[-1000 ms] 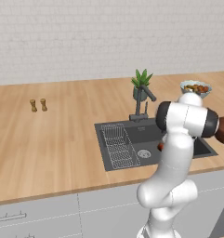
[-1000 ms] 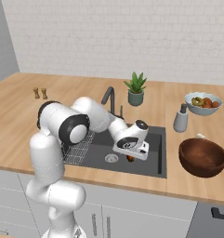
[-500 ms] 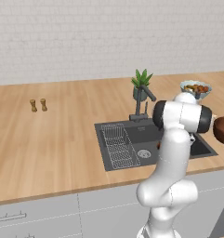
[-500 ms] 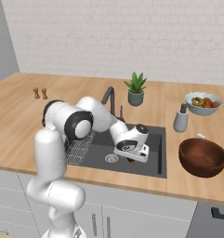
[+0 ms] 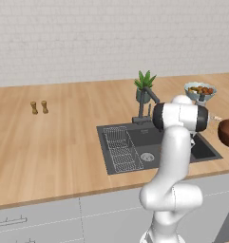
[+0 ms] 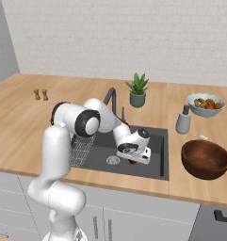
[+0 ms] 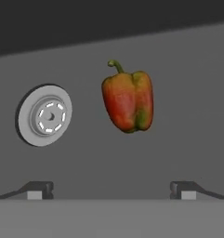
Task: Pick the bell pepper from the sink and place it in the bowl. Then pick the bowl and place it in the microwave. Then close the microwave door and press the start button.
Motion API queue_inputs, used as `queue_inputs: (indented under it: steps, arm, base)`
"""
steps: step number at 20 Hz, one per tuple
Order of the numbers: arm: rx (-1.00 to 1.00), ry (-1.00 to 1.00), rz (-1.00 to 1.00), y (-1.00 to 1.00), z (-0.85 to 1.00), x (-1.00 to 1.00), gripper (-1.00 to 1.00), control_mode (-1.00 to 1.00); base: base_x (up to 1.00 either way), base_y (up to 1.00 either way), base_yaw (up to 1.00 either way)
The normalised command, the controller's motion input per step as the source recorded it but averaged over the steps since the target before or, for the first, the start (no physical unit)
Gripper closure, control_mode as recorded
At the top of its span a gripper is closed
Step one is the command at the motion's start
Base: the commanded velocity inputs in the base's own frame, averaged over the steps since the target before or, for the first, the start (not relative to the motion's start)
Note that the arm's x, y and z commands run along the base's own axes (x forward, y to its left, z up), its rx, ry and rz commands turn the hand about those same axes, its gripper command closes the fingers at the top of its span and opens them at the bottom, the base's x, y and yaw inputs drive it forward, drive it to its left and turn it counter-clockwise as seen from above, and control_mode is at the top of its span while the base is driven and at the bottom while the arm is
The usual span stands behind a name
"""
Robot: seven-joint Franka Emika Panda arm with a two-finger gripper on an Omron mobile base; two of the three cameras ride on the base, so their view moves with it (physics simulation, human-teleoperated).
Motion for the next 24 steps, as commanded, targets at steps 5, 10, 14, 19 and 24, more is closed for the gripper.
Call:
queue_inputs:
  steps: [5, 10, 14, 19, 24]
  arm:
    - [0.00, 0.00, 0.00, -0.13, -0.13, 0.34, -1.00, -1.00]
    - [0.00, 0.00, 0.00, -0.03, -0.18, 0.38, -1.00, -1.00]
    - [0.00, 0.00, 0.00, 0.00, -0.31, 0.26, -1.00, -1.00]
    - [0.00, 0.00, 0.00, 0.00, -0.33, 0.27, -1.00, -1.00]
    - [0.00, 0.00, 0.00, 0.00, -0.38, 0.29, 1.00, -1.00]
  base:
    - [0.00, 0.00, 0.00]
    - [0.00, 0.00, 0.00]
    - [0.00, 0.00, 0.00]
    - [0.00, 0.00, 0.00]
    - [0.00, 0.00, 0.00]
